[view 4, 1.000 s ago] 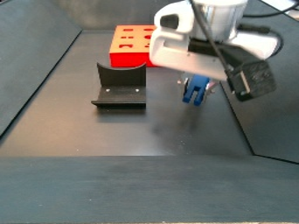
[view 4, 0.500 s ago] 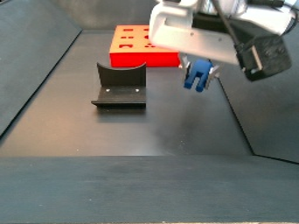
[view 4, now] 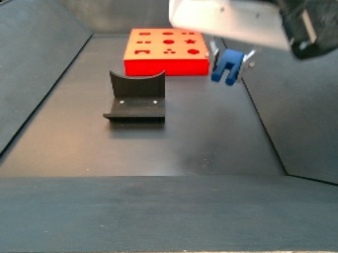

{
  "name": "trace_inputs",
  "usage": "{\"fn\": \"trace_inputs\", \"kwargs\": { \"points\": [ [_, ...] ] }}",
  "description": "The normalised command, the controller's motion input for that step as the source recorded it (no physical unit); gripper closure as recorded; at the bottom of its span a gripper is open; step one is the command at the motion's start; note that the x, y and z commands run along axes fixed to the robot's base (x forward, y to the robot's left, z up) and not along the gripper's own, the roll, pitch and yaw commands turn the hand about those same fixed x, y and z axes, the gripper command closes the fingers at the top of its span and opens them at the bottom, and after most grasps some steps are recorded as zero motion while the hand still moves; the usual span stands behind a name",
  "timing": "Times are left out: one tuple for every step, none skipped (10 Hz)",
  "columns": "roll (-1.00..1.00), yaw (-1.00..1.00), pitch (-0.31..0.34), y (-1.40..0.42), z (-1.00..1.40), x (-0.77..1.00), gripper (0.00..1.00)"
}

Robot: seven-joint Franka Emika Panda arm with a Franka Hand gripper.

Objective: Pick up the square-circle object. Move up. Place the square-circle object on the fixture. Regrasp the square-circle object. Rotate the square-circle object. Move to above the board. Insert the square-circle object.
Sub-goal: Place the square-circle object on the fixture.

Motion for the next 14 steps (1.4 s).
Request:
{"fn": "trace_inputs", "kwargs": {
  "points": [
    [0.09, 0.01, 0.081, 0.00, 0.87, -0.03, 1.00],
    [0.08, 0.01, 0.079, 0.01, 0.73, -0.02, 1.00],
    [0.07, 0.01, 0.080, 0.01, 0.55, -0.01, 1.00],
    [0.07, 0.01, 0.089, 0.01, 0.40, 0.00, 1.00],
    [0.08, 0.01, 0.105, 0.01, 0.21, 0.00, 1.00],
    [0.05, 1.00, 0.230, -0.54, -0.10, 1.00, 1.00],
    [0.05, 1.00, 0.245, -0.52, -0.13, 1.00, 1.00],
    [0.05, 1.00, 0.261, -0.47, -0.11, 1.00, 1.00],
    [0.05, 0.88, 0.293, -0.39, -0.09, 1.00, 1.00],
    [0.04, 0.64, 0.276, -0.36, -0.08, 1.00, 1.00],
    [0.03, 0.41, 0.235, -0.32, -0.07, 1.00, 1.00],
    [0.03, 0.22, 0.197, -0.27, -0.06, 1.00, 1.00],
    [0.02, 0.14, 0.172, -0.24, -0.05, 1.00, 1.00],
    [0.01, 0.09, 0.163, -0.21, -0.04, 1.00, 1.00]
  ]
}}
